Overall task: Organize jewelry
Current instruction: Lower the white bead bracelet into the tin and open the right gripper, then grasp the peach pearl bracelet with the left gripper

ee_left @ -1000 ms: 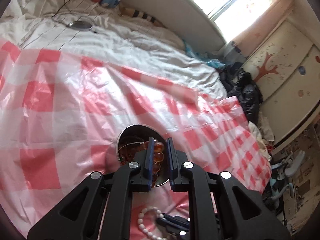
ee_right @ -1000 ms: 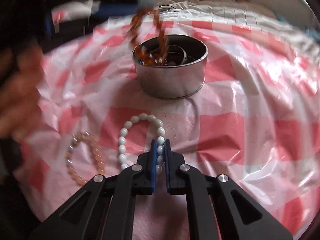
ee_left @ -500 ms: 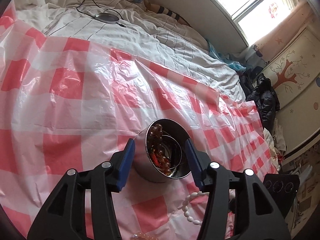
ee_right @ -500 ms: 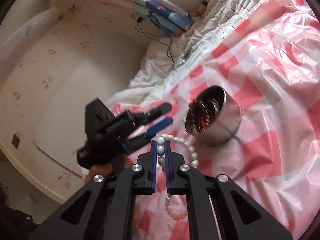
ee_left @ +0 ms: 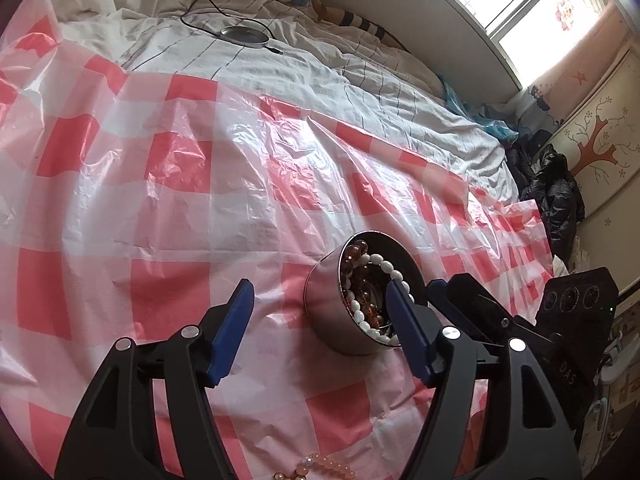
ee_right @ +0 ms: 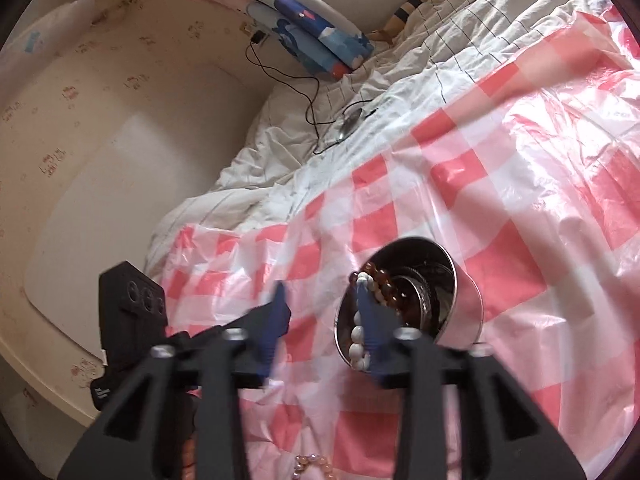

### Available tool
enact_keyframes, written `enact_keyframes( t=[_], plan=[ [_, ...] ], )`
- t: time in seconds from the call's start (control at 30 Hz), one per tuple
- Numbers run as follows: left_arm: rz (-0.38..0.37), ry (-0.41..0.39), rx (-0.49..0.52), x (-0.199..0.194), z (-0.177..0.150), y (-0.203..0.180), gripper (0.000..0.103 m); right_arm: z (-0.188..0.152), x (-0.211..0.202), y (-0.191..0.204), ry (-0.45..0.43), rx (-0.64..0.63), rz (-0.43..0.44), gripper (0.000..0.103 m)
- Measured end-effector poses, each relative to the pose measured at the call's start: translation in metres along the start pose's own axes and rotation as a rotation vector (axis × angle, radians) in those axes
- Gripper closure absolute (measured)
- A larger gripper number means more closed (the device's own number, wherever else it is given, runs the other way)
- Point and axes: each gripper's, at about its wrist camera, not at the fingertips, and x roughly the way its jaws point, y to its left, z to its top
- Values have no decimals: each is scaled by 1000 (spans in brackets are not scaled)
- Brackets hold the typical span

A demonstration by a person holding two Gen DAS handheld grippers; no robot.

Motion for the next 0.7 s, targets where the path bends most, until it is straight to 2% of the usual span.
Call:
enact_keyframes(
  t=[0.17,0.37,0.47,0.57,0.7],
  plan=[
    [53,48,126,-3,-18,-11,38,-2,-9,5,-3,-31,-32,58],
    [123,144,382,-19,-66,-21,38,-15,-11,2,62,-39,-121,50],
    [137,170,411,-25,-80,-13,38,-25,-9,7,113,-80,-176,47],
    [122,184,457,-30,-92,-16,38,-44,-5,14,165,-136,-217,36],
    [154,213,535,-22,-106,-24,38,-72,-1,19,227,-218,-302,34]
  ],
)
